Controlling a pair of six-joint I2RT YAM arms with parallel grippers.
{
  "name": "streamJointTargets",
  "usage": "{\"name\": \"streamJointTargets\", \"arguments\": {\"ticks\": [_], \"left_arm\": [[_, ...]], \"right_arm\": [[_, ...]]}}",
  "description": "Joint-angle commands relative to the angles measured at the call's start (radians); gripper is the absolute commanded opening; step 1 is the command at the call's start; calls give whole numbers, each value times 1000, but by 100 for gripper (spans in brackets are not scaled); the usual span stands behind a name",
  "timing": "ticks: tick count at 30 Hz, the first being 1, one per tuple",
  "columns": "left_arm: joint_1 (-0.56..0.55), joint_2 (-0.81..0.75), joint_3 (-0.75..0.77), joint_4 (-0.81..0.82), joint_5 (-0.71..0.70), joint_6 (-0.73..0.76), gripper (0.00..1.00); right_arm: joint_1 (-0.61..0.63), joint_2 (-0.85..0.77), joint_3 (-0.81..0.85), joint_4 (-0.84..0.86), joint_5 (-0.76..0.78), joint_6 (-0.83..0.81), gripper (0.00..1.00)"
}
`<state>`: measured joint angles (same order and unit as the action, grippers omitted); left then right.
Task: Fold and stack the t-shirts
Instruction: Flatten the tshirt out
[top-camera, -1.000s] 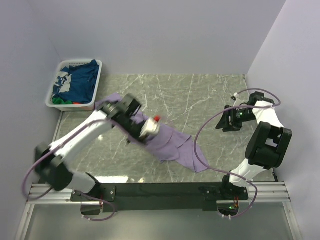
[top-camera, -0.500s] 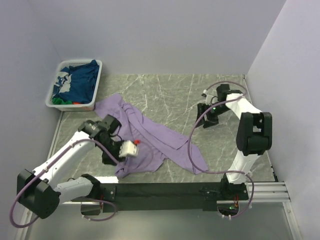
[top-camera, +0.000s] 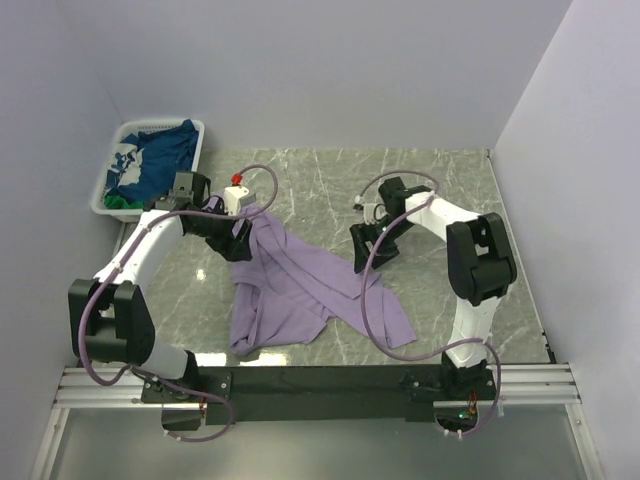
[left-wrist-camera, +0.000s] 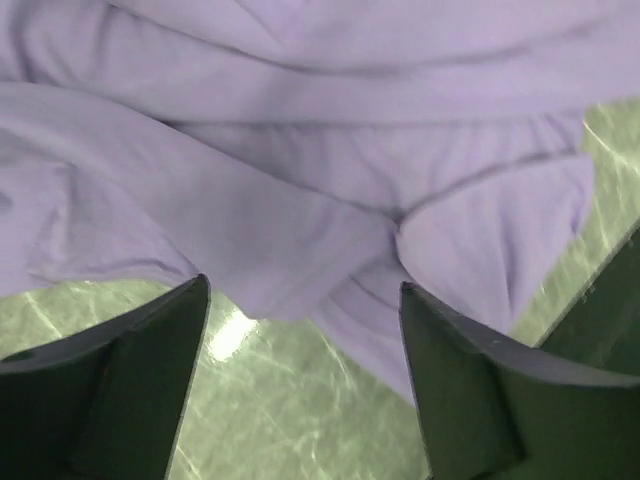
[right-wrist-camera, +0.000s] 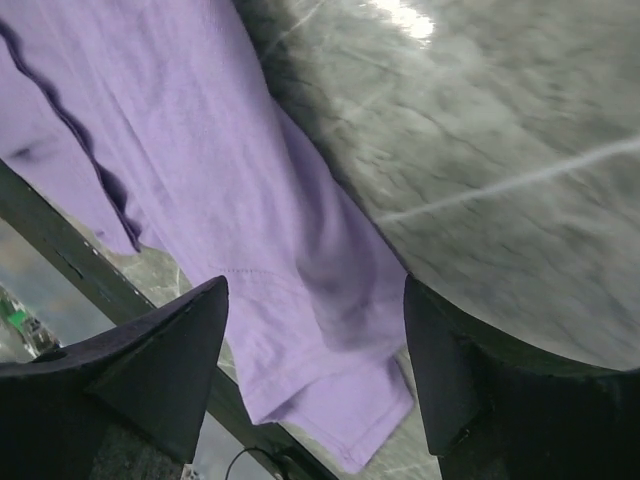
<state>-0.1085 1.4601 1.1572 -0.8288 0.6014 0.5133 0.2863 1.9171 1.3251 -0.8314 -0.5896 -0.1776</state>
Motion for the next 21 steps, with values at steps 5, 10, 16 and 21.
{"name": "streamJointTargets", "arguments": {"ticks": [5,10,16,21], "left_arm": [[-2,46,-45,209,-72,-226,85],[-8,78,-54,232,-123,-234,81],[-34,108,-71,246,-160,-217,74],[-101,134,-99,286,-224,-213,72]], "right_arm": [[30,45,-3,26,45,-20,54],[5,-7,-26,20,111,-25,0],[-181,-133,-61,-41,151,-80,0],[-366,-145,-6,-90,214,-137,0]]}}
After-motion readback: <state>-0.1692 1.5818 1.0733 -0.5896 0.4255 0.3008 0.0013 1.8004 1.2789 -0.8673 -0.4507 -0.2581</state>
